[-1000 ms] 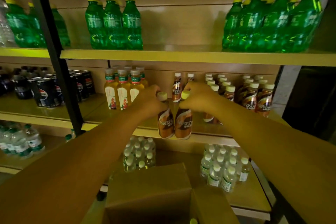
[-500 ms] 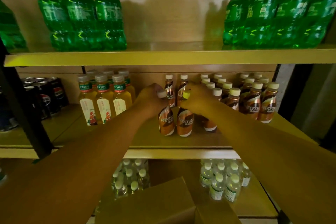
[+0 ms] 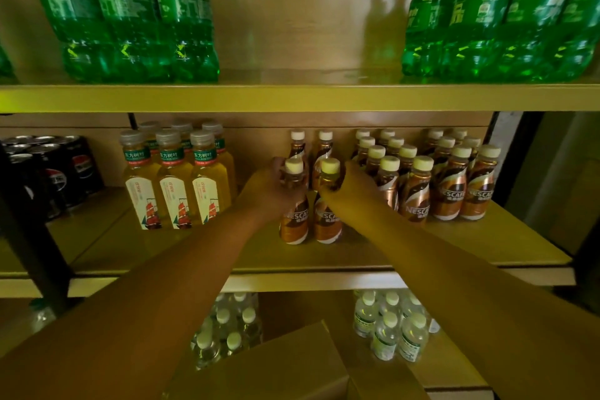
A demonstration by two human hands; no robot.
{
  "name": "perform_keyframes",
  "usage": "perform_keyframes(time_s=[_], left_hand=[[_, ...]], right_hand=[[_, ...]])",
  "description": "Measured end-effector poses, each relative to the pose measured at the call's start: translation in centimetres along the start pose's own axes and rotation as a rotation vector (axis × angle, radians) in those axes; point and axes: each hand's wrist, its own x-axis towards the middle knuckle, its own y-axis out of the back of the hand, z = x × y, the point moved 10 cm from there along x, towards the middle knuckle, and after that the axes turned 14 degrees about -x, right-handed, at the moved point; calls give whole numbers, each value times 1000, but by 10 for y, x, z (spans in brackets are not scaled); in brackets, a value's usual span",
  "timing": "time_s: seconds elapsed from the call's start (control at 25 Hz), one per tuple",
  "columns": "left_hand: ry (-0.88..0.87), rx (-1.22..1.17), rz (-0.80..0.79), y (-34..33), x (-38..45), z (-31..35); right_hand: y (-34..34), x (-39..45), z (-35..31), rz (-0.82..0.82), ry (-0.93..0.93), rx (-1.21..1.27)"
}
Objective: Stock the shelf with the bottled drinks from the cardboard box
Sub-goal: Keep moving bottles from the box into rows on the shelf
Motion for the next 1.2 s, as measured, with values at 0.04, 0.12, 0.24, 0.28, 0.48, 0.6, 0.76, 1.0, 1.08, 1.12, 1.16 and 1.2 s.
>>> perform_keyframes(time_s=[0.04, 0.12, 0.24, 0.28, 0.48, 0.6, 0.76, 1.0, 1.08, 1.12, 1.16, 1.2], left_hand=[[21, -24, 19, -2, -5, -8], [90, -38, 66, -7, -19, -29], [210, -37, 111, -18, -36, -60], [239, -51, 119, -20, -38, -67], [198, -48, 104, -21, -37, -75], [184, -62, 90, -20, -35, -77], [162, -69, 89, -19, -27, -85], [153, -19, 22, -31, -8, -91], [169, -1, 1, -35, 0, -92], [178, 5, -2, -37, 5, -93], [182, 12, -1, -39, 10, -94], [180, 18, 1, -41, 15, -95]], right_hand=[[-10, -9, 9, -41, -35, 31], [-37, -25, 26, -135, -97, 60], [-61, -38, 45, -130, -158, 78], [-64, -39, 47, -101, -161, 79], [-67, -33, 49, -13, -144, 65], [-68, -31, 50, 4, -147, 59], [-71, -25, 49, 26, -143, 40], [-73, -8, 54, 58, -163, 9], [-76, -2, 57, 62, -164, -2], [-77, 2, 59, 61, -165, -8], [-79, 6, 60, 60, -166, -13], [-80, 11, 61, 61, -168, -17]])
